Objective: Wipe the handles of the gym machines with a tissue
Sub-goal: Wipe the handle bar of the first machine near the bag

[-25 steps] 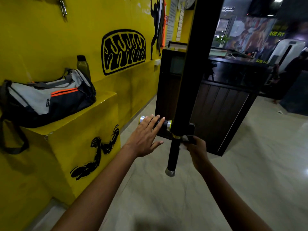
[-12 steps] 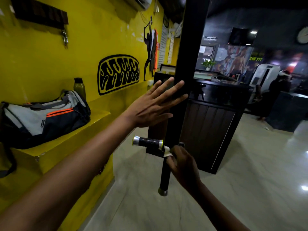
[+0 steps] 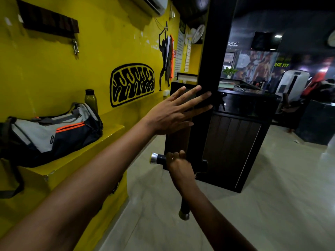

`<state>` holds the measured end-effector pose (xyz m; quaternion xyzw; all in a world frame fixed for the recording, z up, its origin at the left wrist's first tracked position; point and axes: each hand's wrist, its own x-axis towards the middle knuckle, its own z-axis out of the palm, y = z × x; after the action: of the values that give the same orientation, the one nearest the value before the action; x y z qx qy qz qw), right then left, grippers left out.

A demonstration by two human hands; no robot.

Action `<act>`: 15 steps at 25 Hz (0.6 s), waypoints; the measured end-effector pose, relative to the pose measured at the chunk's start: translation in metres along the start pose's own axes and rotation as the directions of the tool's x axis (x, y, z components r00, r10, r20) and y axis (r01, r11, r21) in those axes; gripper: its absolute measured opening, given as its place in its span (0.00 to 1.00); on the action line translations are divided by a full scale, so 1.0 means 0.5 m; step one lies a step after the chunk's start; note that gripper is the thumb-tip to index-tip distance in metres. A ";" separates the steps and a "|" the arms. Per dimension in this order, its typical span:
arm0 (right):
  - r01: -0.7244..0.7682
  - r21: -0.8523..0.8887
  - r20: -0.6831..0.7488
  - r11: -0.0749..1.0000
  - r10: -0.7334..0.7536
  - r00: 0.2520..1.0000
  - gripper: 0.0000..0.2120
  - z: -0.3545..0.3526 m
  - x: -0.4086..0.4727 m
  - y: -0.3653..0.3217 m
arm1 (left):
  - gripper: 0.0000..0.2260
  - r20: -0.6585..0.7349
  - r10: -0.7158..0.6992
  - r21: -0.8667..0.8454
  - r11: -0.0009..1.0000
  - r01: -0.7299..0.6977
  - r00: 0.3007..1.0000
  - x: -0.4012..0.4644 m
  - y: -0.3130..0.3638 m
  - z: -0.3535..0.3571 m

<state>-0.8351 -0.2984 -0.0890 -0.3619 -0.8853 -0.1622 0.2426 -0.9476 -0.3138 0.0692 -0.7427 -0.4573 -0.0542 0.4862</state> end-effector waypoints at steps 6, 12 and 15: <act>0.007 0.157 0.039 0.988 -0.013 0.999 0.13 0.005 0.026 -0.046 | 0.28 -0.001 -0.016 -0.012 1.000 0.016 1.000 0.001 0.003 0.007; 0.298 0.096 0.044 0.950 -0.303 0.952 0.09 0.008 0.050 -0.093 | 0.27 -0.026 -0.008 -0.005 1.000 0.008 1.000 0.002 0.004 0.004; 0.314 0.032 0.066 0.949 -0.316 0.947 0.10 -0.009 0.041 -0.066 | 0.27 -0.030 -0.014 0.005 1.000 0.014 0.999 0.004 0.004 0.006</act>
<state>-0.8701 -0.3113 -0.0778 -0.2188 -0.9414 -0.1769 0.1861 -0.9462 -0.3107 0.0674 -0.7372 -0.4553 -0.0674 0.4947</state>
